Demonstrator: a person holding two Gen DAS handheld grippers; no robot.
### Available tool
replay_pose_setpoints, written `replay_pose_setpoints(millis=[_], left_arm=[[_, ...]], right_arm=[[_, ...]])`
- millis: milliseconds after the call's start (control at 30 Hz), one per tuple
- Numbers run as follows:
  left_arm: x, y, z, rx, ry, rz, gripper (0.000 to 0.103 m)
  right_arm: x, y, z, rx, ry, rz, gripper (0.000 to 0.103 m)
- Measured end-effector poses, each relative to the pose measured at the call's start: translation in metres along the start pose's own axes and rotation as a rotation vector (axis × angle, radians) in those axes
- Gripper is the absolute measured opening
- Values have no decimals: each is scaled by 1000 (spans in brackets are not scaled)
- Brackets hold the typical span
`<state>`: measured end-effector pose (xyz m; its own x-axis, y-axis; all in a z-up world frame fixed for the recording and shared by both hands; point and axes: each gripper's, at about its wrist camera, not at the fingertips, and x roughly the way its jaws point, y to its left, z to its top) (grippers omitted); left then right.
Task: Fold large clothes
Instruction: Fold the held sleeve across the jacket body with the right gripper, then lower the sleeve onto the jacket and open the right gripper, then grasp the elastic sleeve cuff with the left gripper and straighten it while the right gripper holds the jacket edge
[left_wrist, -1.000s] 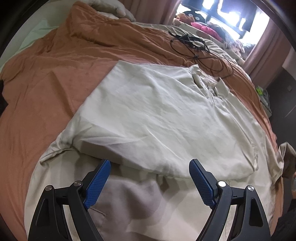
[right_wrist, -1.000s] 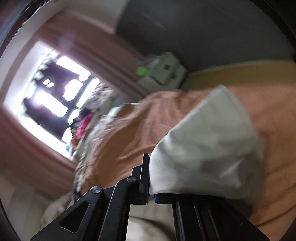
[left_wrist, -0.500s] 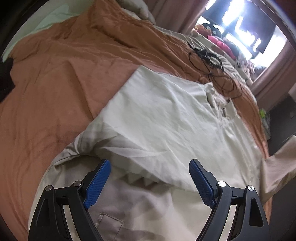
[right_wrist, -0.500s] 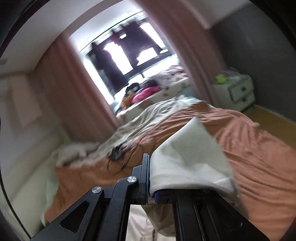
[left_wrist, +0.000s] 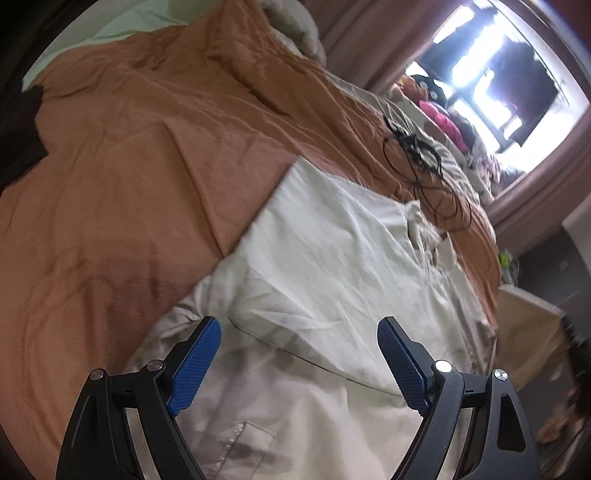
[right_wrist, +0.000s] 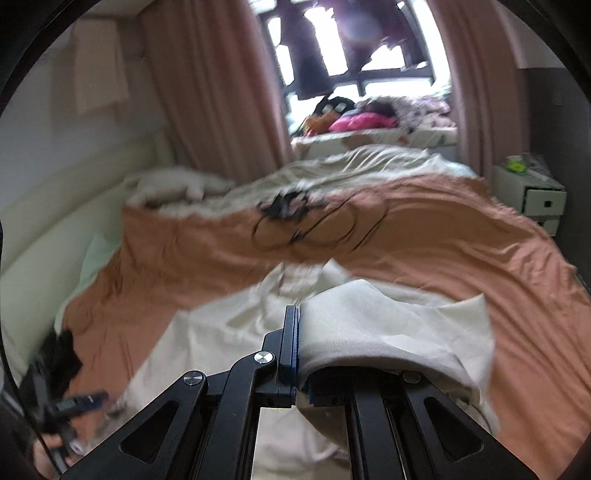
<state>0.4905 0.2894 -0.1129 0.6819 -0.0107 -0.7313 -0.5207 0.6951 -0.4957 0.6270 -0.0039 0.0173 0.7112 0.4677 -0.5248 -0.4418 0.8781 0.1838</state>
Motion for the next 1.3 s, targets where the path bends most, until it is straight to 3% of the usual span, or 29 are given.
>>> replay_pose_setpoints(millis=[167,233,300,367,533,633,767,833,967,1300], left_arm=[[-4,14,6,-51,-6,-13,88],[-5,17,7,-61,-14,-8,88],[-6,18,8,-69,-15,-12,88],[-6,17,8,-68,-15,-14,88],[-10,-3,1,-4,-24,-14,88],[-9,-33,-10,101,-14,-28,88],[-5,-83,-30,280,-20,-46,88],[2,-102,-39,321,-5,-52,88],[19,-142,-56,399,36,-62,88],[51,-262,-97,585,94,-115,88]], right_arm=[[46,19,-42,41,175,-26,7],[52,14,-65,137,239,41,25],[46,12,-83,195,236,72,58],[28,1,-102,266,214,60,65],[-14,-55,-132,490,166,-33,66],[-32,-92,-142,595,116,-82,66],[-33,-129,-155,700,126,-55,66],[-32,-140,-159,720,127,-78,66],[-26,-154,-170,802,139,-3,66],[-35,-203,-188,954,102,24,66]])
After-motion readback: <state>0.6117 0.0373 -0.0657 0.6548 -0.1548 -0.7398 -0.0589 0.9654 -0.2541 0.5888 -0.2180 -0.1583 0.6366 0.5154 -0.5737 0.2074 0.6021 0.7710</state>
